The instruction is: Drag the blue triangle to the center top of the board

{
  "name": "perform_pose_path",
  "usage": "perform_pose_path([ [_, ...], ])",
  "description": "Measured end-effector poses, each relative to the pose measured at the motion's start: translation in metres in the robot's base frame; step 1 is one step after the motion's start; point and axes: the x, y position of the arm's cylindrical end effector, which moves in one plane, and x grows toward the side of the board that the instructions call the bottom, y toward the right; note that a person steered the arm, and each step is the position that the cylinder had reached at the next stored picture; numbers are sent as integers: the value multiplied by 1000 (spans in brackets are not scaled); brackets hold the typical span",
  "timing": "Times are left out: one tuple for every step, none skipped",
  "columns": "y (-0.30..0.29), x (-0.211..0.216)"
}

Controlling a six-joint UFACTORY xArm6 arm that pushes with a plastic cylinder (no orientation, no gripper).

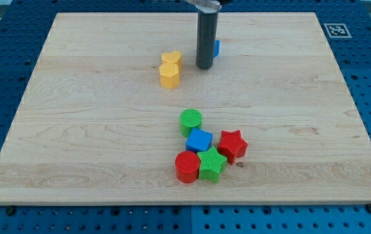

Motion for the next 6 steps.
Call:
perform_pose_path([
  [0, -30],
  [4, -44],
  [30, -37],
  [55, -38],
  [49, -60],
  [24, -81],
])
